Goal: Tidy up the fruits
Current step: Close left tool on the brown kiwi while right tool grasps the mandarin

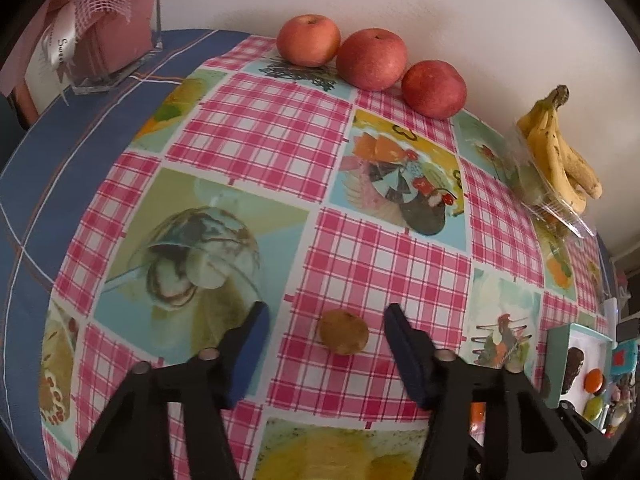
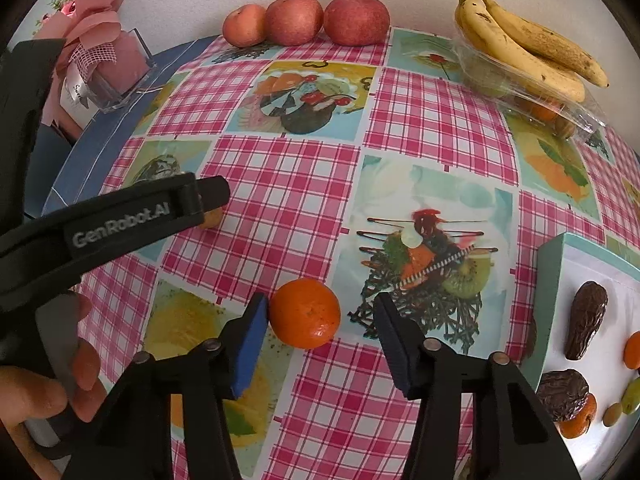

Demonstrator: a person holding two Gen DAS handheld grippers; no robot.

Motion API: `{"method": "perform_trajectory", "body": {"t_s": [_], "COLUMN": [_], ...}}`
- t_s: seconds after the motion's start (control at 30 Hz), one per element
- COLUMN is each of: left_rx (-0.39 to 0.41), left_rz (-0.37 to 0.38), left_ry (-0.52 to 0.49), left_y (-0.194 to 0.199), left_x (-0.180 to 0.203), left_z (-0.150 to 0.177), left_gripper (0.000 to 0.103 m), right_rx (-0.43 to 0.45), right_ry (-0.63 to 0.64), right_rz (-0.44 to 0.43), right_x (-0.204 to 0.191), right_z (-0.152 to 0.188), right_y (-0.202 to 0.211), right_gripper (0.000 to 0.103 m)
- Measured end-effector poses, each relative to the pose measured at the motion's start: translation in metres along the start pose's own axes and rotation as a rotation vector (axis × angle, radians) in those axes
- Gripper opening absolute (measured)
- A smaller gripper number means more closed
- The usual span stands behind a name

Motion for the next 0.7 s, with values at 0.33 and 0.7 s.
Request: {"method": "perform_trajectory", "body": {"t_s": [0.33, 0.7], "left_rx": [-0.015, -0.009], "left_rz": [0.023, 0.03], "left_ry": [0.012, 0.015], "left_y": [-0.0018, 0.0071], "left_x": [0.0034, 0.0014], "left_z": [0.0019, 0.0004], "left_gripper": [0.033, 0.028], "right_rx": [-0.005, -0.003], "right_ry": [0.022, 0.027], "right_rz": [-0.02, -0.021], "right_x": [-0.0068, -0.0083], "right_z": [0.0013, 0.0013], "right_y": [-0.0002, 0.0029], "right_gripper": [0.038, 0.037]}}
Point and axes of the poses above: each gripper's, at about its wrist camera, not at the fingertips, and y roughly against the way its jaws point, x to its right, z to its underside, the point moved 6 cm from there along -y, roughly the way its jaws point, and after that the axes turned 10 degrees about -z, right-handed, at the moved point
